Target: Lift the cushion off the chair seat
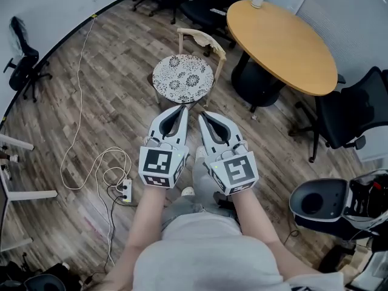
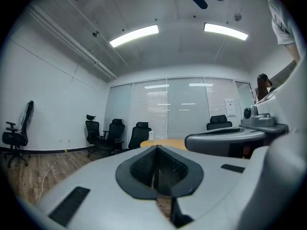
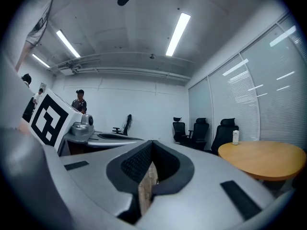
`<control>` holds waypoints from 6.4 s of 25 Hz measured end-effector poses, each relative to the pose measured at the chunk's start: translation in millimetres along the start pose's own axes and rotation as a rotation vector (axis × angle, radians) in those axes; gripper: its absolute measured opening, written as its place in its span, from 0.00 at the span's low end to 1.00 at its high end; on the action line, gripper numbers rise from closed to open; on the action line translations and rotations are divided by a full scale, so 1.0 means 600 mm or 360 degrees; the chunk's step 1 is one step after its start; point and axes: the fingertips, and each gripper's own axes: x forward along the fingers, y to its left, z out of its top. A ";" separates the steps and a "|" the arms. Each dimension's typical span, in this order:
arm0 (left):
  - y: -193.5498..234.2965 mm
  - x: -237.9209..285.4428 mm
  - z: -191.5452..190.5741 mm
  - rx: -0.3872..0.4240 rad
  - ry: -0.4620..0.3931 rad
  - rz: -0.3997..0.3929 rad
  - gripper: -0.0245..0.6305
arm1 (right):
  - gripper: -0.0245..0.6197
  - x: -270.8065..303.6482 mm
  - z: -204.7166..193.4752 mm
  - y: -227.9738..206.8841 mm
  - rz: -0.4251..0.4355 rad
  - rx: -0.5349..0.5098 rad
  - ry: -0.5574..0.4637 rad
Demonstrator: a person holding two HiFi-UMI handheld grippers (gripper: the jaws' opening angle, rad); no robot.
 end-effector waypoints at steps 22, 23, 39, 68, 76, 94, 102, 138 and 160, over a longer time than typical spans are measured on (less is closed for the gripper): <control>0.198 0.299 -0.013 -0.0028 0.0121 0.0104 0.04 | 0.08 0.297 -0.038 -0.201 0.0155 0.0013 0.0060; 0.205 0.314 -0.013 -0.0031 0.0123 0.0098 0.04 | 0.08 0.311 -0.041 -0.210 0.0167 0.0010 0.0068; 0.305 0.472 -0.077 -0.0191 0.0175 0.0142 0.04 | 0.08 0.477 -0.124 -0.312 0.0283 0.0032 0.0220; 0.477 0.543 -0.375 -0.0279 0.0325 0.0096 0.04 | 0.08 0.622 -0.442 -0.298 0.0224 0.0147 0.0453; 0.497 0.531 -0.497 -0.0261 0.0509 0.0075 0.04 | 0.08 0.646 -0.522 -0.286 0.0240 0.0141 0.0495; 0.571 0.463 -0.704 -0.0743 0.0747 0.0317 0.35 | 0.08 0.660 -0.661 -0.232 0.0335 0.0212 0.0643; 0.585 0.442 -0.801 -0.0999 0.0886 0.0388 0.40 | 0.08 0.658 -0.705 -0.217 0.0363 0.0245 0.0710; 0.522 0.453 -0.747 -0.1427 0.0732 0.0351 0.07 | 0.08 0.591 -0.654 -0.252 0.0266 0.0293 0.0737; 0.459 0.475 -0.559 -0.1433 0.0538 0.0191 0.06 | 0.08 0.553 -0.496 -0.320 0.0116 0.0258 0.0639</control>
